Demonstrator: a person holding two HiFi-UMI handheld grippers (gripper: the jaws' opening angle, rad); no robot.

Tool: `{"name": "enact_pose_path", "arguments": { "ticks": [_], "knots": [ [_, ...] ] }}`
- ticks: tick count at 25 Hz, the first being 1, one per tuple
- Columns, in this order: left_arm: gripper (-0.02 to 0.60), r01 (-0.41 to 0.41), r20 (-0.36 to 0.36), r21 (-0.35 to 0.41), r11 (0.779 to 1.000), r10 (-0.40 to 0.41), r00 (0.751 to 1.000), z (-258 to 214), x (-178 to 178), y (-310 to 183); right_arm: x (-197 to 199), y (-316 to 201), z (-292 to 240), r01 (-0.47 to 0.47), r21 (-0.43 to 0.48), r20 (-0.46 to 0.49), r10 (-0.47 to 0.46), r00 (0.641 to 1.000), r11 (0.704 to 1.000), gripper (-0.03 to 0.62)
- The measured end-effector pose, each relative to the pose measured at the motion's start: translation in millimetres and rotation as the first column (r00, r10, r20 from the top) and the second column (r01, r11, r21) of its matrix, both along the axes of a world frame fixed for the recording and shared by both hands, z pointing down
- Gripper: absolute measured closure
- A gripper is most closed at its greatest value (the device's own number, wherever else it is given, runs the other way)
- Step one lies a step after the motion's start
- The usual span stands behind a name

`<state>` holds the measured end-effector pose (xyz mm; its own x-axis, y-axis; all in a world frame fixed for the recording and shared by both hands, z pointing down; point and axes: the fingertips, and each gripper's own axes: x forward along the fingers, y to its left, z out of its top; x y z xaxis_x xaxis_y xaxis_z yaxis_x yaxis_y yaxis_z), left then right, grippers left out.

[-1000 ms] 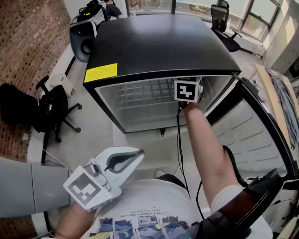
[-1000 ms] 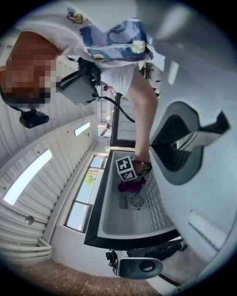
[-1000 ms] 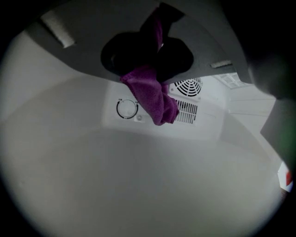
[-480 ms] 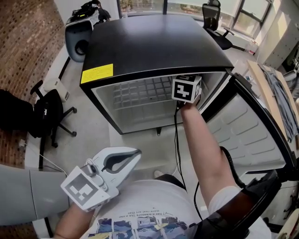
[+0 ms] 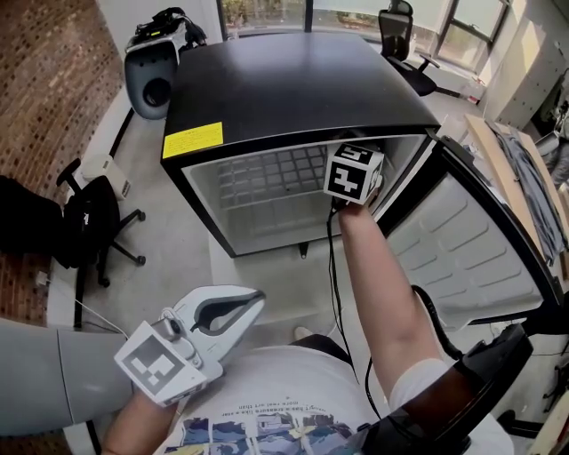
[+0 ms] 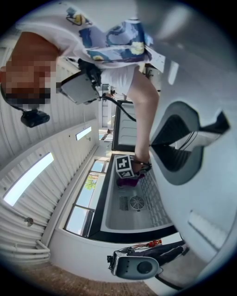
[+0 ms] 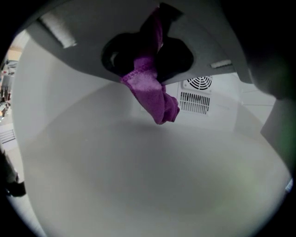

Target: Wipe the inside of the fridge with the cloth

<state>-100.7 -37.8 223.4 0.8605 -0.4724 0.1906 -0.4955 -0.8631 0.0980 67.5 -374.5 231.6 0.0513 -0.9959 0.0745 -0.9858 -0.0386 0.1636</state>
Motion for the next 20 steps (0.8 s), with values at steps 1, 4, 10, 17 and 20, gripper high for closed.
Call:
{"name": "enact_pose_path", "arguments": {
  "ticks": [1, 4, 10, 17, 20],
  "knots": [
    [0.577, -0.004, 0.000, 0.000, 1.000, 0.004, 1.000, -0.3, -0.9, 1.6, -3.0, 1.8, -1.0, 0.007, 0.007, 0.009, -0.007, 1.000, 1.000, 0.539],
    [0.577, -0.011, 0.004, -0.009, 1.000, 0.011, 1.000, 0.5, -4.3, 4.4, 0.2, 1.9, -1.6, -0.022, 0.009, 0.004, 0.022, 1.000, 1.000, 0.539],
    [0.577, -0.019, -0.020, -0.025, 1.000, 0.018, 1.000, -0.4, -9.9, 9.8, 21.9, 2.8, 0.5, -0.153, -0.005, 0.006, 0.153, 0.988, 0.988, 0.539],
    [0.575, -0.060, 0.009, -0.004, 0.998, 0.060, 0.998, 3.1, -20.8, 22.8, 40.9, 16.6, -5.8, -0.248, 0.009, 0.022, 0.248, 0.969, 0.969, 0.539],
    [0.577, -0.066, 0.002, -0.015, 0.998, 0.066, 0.998, 6.3, -20.8, 29.7, 49.5, 29.2, -10.2, -0.275, 0.026, 0.016, 0.275, 0.961, 0.961, 0.539]
  ]
}}
